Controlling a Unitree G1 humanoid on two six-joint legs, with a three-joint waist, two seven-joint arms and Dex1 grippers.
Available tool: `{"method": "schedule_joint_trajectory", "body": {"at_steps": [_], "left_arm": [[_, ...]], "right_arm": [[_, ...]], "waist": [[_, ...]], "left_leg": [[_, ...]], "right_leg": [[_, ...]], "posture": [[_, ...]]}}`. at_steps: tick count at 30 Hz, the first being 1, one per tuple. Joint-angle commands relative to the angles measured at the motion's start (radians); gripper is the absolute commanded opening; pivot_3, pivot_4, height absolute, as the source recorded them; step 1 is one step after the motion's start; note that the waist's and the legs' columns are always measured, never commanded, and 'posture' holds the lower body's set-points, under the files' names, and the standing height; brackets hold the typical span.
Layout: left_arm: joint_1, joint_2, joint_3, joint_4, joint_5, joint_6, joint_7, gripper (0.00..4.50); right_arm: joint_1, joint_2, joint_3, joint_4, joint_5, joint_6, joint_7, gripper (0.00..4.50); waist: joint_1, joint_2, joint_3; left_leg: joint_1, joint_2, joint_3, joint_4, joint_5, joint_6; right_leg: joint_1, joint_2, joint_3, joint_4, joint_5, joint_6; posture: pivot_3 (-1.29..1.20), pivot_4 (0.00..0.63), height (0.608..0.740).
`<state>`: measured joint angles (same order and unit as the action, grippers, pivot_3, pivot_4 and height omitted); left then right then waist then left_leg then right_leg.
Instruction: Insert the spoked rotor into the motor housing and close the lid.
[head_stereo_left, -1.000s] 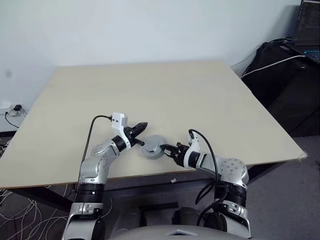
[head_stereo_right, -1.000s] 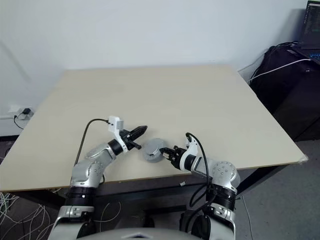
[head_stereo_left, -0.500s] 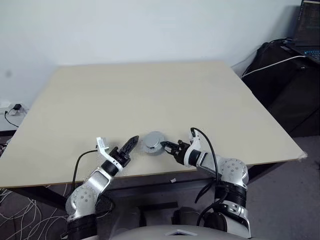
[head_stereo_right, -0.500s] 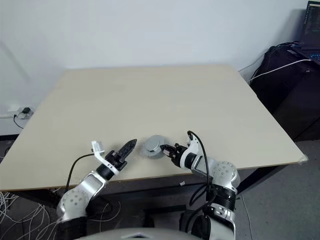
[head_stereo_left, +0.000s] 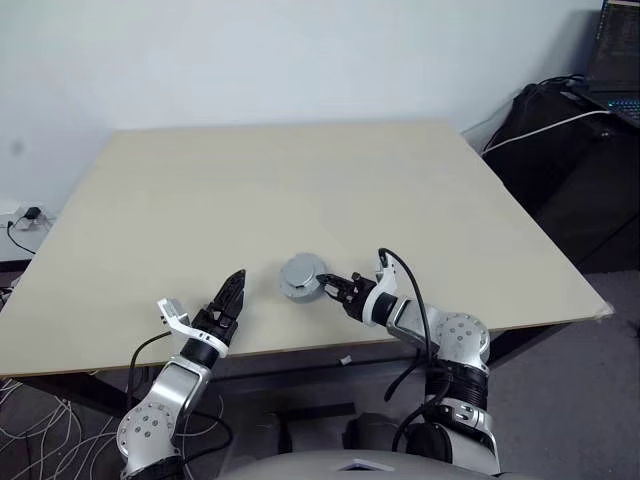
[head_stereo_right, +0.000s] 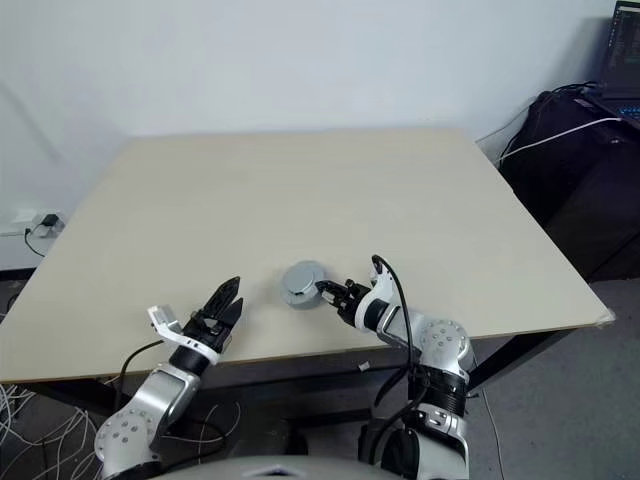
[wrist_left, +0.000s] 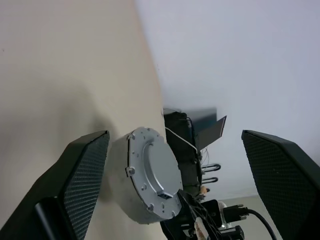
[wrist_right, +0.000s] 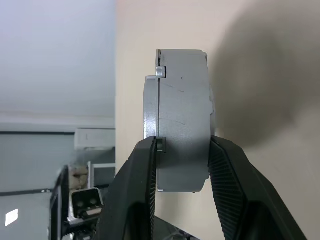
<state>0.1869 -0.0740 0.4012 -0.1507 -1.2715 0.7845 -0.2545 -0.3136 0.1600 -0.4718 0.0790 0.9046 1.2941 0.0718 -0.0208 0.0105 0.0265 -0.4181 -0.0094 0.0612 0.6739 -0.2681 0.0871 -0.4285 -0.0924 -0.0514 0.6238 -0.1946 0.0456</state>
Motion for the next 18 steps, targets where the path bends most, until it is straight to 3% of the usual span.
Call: {"method": "schedule_joint_trajectory", "body": {"at_steps": [1, 10, 18], "left_arm": [[0.014, -0.038, -0.036, -0.026, -0.076, 0.023, 0.001, 4.47], [0.051, -0.012, -0.077, 0.003, -0.138, 0.050, 0.032, 4.47], [0.022, 0.001, -0.074, 0.071, -0.107, 0.011, -0.013, 4.47]], "right_arm": [[-0.065, 0.088, 0.001, -0.026, 0.096, -0.034, 0.003, 1.22], [-0.052, 0.094, 0.062, -0.058, 0.206, -0.039, -0.033, 1.22], [-0.018, 0.088, 0.128, -0.067, 0.270, -0.028, -0.065, 1.22]], "waist": [[-0.001, 0.000, 0.000], [-0.004, 0.000, 0.001], [-0.003, 0.000, 0.001]], "left_leg": [[0.000, 0.000, 0.000, 0.000, 0.000, 0.000], [0.000, 0.000, 0.000, 0.000, 0.000, 0.000], [0.000, 0.000, 0.000, 0.000, 0.000, 0.000]], "right_leg": [[0.000, 0.000, 0.000, 0.000, 0.000, 0.000], [0.000, 0.000, 0.000, 0.000, 0.000, 0.000], [0.000, -0.001, 0.000, 0.000, 0.000, 0.000]], "posture": [[0.00, 0.000, 0.740], [0.00, 0.000, 0.740], [0.00, 0.000, 0.740]]}}
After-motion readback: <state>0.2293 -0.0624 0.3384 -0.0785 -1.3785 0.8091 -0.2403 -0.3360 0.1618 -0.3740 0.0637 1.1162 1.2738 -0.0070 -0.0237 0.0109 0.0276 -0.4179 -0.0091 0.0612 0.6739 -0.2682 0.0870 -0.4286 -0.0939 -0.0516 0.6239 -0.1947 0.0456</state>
